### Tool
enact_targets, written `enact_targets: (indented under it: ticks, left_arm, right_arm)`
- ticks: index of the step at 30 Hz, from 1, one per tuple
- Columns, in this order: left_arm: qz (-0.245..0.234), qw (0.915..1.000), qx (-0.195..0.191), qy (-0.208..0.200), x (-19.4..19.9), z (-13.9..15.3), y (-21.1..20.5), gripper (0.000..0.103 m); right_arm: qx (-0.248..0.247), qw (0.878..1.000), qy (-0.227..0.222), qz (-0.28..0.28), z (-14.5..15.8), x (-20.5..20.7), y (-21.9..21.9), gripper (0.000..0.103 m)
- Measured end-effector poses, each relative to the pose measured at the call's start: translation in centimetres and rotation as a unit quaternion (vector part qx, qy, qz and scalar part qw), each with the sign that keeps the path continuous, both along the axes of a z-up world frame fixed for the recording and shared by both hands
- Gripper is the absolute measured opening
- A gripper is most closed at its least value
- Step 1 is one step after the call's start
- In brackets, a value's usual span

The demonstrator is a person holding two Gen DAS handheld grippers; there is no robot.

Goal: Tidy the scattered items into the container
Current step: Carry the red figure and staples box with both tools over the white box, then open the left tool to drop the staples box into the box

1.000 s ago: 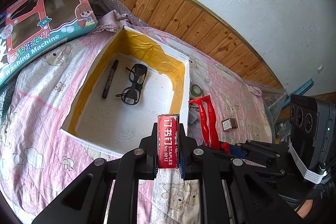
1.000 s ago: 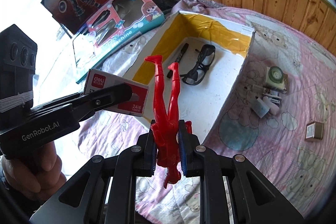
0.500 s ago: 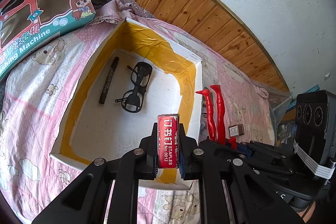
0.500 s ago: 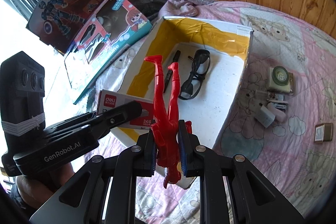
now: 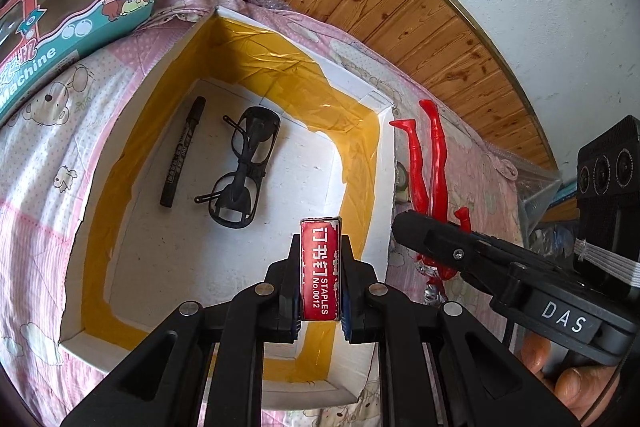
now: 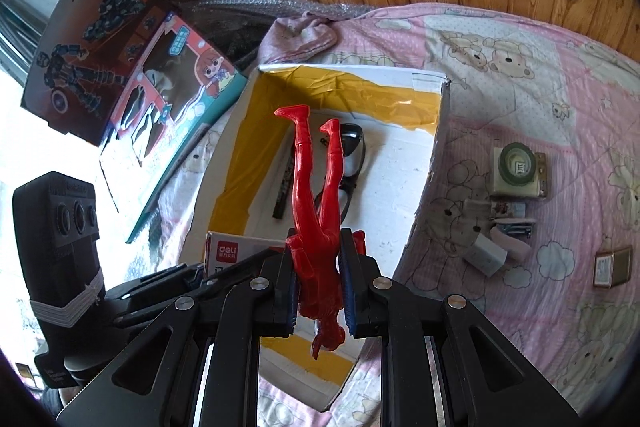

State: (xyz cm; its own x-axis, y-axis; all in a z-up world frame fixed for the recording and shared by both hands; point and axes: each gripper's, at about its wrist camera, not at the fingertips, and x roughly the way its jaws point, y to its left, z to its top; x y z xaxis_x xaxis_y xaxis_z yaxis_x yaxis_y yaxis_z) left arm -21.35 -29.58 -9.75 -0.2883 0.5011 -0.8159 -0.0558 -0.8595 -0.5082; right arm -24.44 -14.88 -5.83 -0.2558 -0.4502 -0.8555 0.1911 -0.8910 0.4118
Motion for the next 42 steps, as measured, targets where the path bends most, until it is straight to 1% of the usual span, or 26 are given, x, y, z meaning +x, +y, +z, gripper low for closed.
enact_targets:
  ticks: [10,23,36,42]
  left_arm:
    - [-0.007,0.9993,-0.011,-0.035,-2.1,-2.5,2.2,0.015]
    - [0.006,0.9953,-0.026,-0.093,-3.7,-5.9,3.4,0.015]
    - [0.02,0.9908,-0.024,-0.131,-5.4,-8.1,4.1,0.015]
    - [0.019,0.9902,-0.031,-0.135,-6.1,-8.7,4.3,0.016]
  right_arm:
    - [0.013,1.0,-0.011,0.0,-1.7,-2.6,-0.5,0.019]
    - [0.06,0.998,-0.019,0.022,-4.2,-5.2,-1.7,0.019]
    - [0.114,0.992,-0.016,0.055,-5.7,-6.6,-2.7,0.019]
    - [0.126,0.99,-0.018,0.058,-6.3,-7.1,-2.6,0.02]
